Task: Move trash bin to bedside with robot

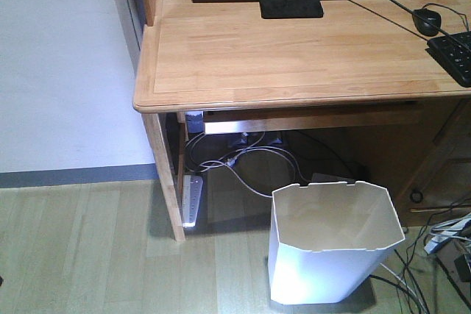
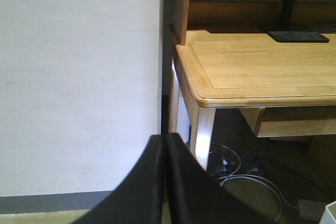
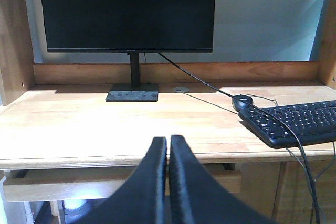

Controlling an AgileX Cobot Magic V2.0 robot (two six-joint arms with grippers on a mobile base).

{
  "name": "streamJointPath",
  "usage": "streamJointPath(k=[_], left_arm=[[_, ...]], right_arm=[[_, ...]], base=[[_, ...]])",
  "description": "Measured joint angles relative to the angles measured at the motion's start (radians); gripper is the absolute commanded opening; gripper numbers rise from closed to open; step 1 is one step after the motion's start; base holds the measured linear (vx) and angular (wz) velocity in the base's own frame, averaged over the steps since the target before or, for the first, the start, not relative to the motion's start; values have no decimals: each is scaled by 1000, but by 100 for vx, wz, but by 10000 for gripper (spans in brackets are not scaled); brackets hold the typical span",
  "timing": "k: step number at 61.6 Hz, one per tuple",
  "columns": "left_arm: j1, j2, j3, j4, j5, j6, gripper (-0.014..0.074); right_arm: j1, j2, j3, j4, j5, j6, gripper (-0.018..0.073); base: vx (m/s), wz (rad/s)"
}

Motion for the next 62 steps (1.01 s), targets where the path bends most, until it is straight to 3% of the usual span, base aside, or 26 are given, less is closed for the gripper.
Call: streamJointPath(k=[62], left_arm=[[0,0,0,0,0,0,-6]], right_arm=[[0,0,0,0,-1,0,-11]], base=[[0,0]])
